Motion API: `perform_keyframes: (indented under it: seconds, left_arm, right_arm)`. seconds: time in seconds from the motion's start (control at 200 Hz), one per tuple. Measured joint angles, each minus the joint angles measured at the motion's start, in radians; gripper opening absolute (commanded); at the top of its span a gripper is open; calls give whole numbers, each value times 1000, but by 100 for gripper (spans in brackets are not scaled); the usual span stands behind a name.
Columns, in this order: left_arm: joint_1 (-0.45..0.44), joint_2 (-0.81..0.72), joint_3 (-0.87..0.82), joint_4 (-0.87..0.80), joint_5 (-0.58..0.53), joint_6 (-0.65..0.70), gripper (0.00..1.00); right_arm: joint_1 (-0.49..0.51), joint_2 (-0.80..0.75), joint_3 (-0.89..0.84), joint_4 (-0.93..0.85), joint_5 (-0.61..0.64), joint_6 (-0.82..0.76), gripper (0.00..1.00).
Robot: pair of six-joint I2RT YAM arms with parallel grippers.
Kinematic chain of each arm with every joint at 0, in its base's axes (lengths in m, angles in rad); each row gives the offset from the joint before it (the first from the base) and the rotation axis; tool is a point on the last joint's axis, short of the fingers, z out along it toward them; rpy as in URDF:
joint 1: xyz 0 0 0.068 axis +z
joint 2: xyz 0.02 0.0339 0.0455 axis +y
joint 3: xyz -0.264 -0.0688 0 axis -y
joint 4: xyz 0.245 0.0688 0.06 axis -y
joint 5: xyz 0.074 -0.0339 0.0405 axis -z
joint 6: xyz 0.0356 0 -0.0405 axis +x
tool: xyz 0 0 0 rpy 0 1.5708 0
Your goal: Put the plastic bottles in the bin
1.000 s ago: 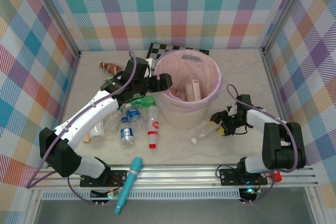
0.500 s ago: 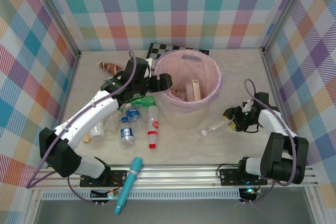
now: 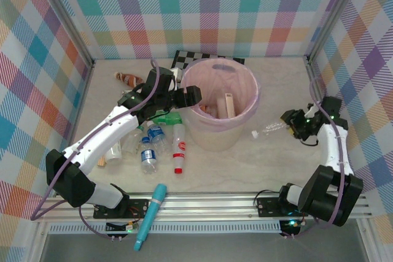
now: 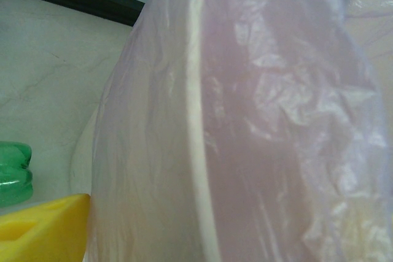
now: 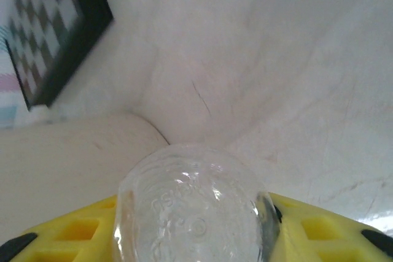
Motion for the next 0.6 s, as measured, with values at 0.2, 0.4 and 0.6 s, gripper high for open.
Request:
perform_keyframes:
  seconds: [0.2,0.4,0.6]
  left_arm:
    - [0,0,0,0,0,0,85]
    - [0,0,1,-1,0,1,85]
    - [0,0,6,-15,0,3,85]
  right_arm:
    - [-21,-1,240,-26,82,0,49]
    - [-22,1,444,-48,131,1,47]
    - [-19,23,638,-65,118,19,48]
